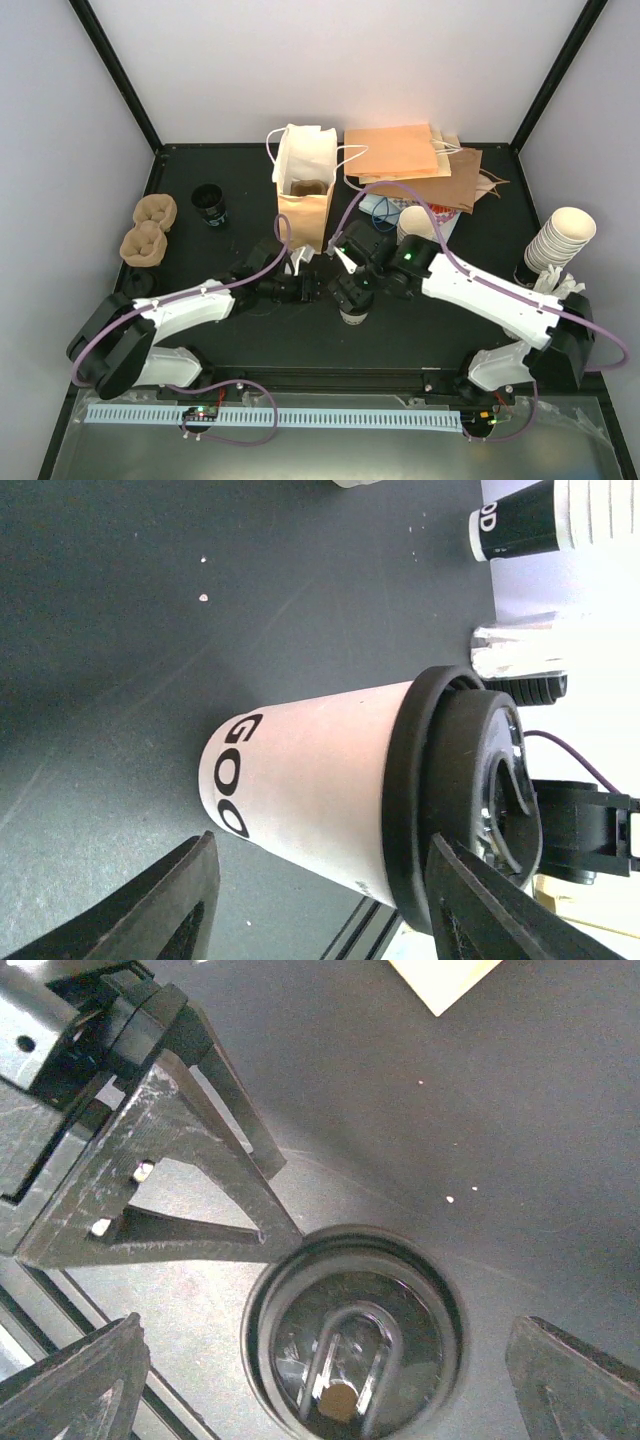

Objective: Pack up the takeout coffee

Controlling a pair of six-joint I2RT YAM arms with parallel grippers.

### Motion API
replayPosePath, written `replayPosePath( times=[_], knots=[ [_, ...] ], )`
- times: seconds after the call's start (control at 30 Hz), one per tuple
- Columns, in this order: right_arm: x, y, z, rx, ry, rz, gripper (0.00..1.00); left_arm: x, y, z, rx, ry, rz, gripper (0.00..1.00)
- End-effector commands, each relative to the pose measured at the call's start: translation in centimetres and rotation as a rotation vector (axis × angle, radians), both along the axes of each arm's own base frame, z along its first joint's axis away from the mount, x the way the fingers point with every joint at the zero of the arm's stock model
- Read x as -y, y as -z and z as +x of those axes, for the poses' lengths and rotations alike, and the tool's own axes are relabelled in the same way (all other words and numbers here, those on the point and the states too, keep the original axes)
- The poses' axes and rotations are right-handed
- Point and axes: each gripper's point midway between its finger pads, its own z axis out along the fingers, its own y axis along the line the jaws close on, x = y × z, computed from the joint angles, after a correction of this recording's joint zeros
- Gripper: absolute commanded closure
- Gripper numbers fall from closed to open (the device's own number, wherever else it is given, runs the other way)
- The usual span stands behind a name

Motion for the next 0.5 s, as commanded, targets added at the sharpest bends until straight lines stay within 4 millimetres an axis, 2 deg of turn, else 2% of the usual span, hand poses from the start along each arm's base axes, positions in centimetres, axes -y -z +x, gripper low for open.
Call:
replayPosePath(
  times=[0.0,0.17,0.27,0.37,0.47],
  knots=[
    [0.7,-2.3,0.3,0.060,0.045,0.055,0.00,0.2,-3.3,0.5,0.076,-0.001,-0.017,0.39],
    [2.0,-1.9,-0.3,0.017,0.105,0.139,0.09,0.2,-5.1,0.3,0.136,0.016,-0.012,0.38],
    [2.6,-1.8,-0.9,-0.035,0.137,0.239,0.22,1.2,-6.2,-0.5,0.148,0.072,-0.033,0.50],
    [2.8,-1.8,-1.4,-0.094,0.159,0.367,0.37,2.3,-6.7,-1.2,0.128,0.110,-0.061,0.57],
    [2.7,-1.8,-1.5,-0.163,0.174,0.481,0.41,3.0,-7.0,-1.4,0.098,0.119,-0.094,0.58]
  ],
)
